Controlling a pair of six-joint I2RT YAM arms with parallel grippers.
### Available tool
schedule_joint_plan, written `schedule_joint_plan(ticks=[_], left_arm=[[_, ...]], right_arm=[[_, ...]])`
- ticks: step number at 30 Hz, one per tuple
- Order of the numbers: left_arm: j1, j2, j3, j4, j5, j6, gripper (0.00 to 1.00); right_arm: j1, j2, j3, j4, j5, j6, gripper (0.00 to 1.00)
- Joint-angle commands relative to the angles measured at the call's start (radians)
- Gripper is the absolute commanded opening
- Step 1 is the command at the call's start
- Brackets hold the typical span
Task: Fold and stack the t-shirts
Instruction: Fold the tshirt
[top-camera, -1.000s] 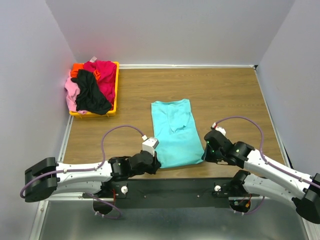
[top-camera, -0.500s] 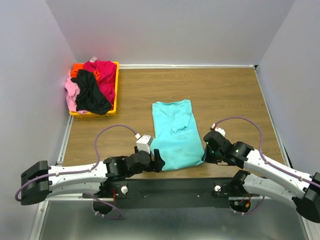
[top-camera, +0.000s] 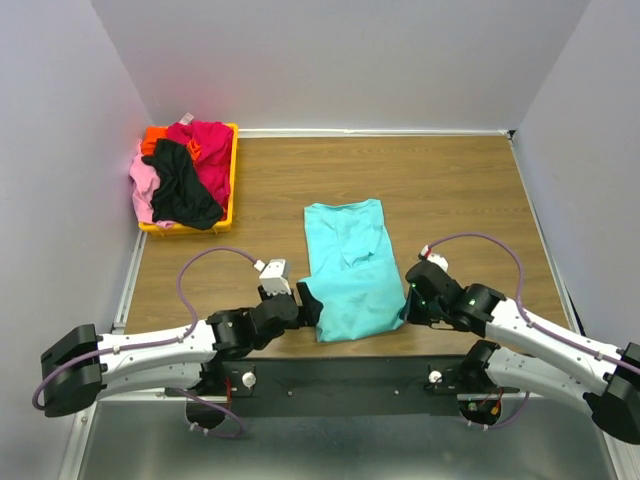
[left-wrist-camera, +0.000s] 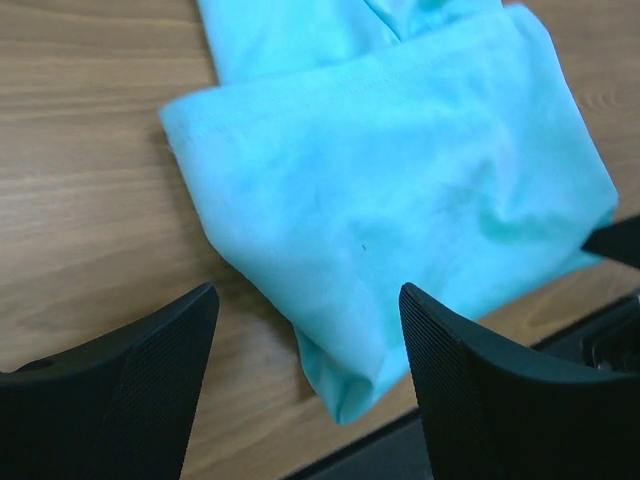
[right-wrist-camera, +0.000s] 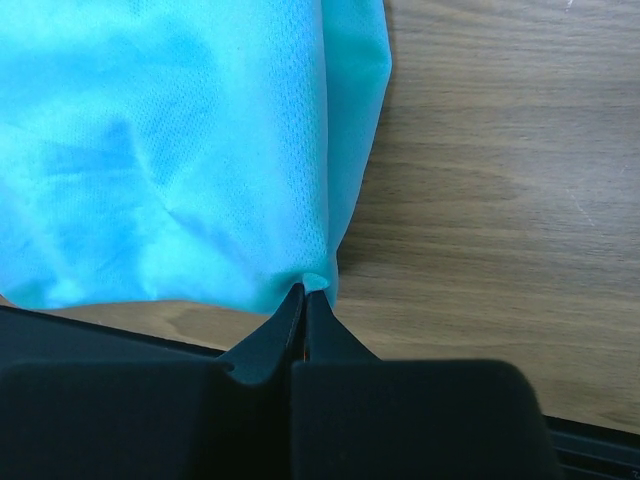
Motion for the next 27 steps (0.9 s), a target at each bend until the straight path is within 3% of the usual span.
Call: schedule_joint_plan(ticks=[1, 12, 15, 21, 27], left_arm=[[0.101, 0.051, -0.009, 0.109, -0.044, 0.038, 0.79], [0.236, 0.195, -0.012, 0.367, 0.044, 0.159, 0.73], [0.248, 0.302, 0.005, 0.413, 0.084, 0.171, 0.71], [0.250, 0.370, 0.022, 0.421, 0.093, 0.160, 0.69], [0.251, 0.379, 0.016, 0.493, 0.111, 0.185, 0.40]], right_arm=[[0.007, -0.014, -0.020, 0.032, -0.007, 0.005, 0.04], [0.007, -0.023, -0.022, 0.040, -0.004, 0.001, 0.04], [0.007, -0.026, -0.023, 0.041, -0.002, 0.001, 0.04], [0.008, -0.031, -0.023, 0.041, 0.001, 0.004, 0.04], [0.008, -0.031, -0.023, 0.041, 0.002, 0.002, 0.04]])
